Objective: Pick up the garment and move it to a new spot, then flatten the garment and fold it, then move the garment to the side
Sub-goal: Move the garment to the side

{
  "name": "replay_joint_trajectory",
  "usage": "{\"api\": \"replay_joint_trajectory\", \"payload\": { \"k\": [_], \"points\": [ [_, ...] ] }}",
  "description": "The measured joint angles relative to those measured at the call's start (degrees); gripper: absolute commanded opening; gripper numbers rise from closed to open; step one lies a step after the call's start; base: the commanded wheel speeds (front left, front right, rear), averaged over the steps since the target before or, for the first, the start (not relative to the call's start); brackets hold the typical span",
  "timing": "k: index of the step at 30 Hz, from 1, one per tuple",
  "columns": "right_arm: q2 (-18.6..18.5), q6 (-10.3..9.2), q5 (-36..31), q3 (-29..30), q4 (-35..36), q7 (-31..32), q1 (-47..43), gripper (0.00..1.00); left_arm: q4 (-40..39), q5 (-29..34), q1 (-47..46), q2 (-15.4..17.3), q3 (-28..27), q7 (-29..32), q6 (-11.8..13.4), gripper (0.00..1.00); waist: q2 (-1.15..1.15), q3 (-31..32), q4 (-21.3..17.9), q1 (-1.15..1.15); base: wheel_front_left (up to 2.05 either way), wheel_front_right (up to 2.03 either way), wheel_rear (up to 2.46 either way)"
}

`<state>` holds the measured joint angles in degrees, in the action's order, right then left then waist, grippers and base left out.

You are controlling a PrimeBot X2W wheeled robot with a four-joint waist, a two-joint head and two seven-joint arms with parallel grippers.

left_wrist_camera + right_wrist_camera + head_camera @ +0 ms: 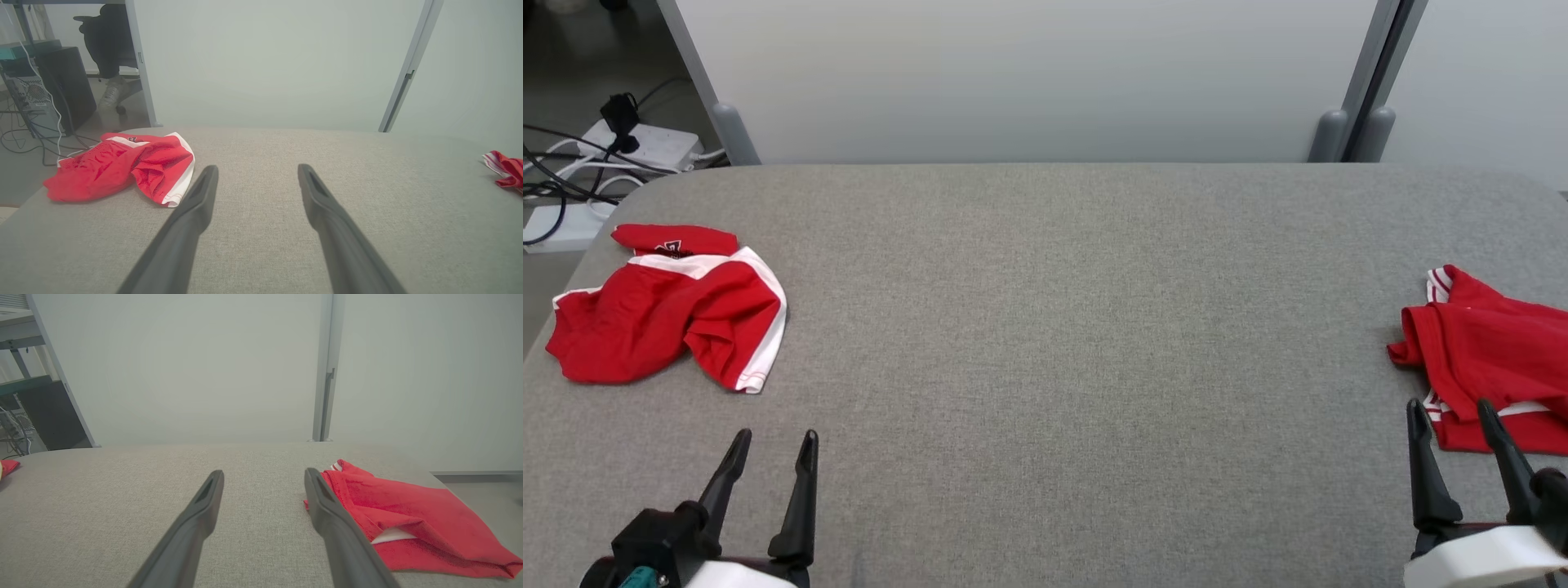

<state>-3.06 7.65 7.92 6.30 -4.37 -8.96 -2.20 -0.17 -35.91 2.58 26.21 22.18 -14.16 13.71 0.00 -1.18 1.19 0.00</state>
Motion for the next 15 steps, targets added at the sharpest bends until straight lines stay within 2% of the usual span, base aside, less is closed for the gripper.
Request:
{"api": "replay_joint_trajectory", "payload": {
  "k": [8, 15],
  "points": [
    [0.8, 0.0, 0.5, 0.5, 1.3, 1.4, -6.7, 1.0, -0.5, 0.0, 3.9, 0.1, 0.1, 0.0, 0.0, 1.0, 0.0, 3.5, -0.6, 0.0, 0.0, 0.0, 0.0],
    [1.0, 0.0, 0.6, 1.2, 2.4, 1.5, -8.4, 1.0, -0.7, -0.1, 4.0, 0.4, 0.6, 0.0, -0.5, 1.0, 0.0, 4.9, -0.6, 0.0, 0.0, 0.0, 0.0]
  ]
}}
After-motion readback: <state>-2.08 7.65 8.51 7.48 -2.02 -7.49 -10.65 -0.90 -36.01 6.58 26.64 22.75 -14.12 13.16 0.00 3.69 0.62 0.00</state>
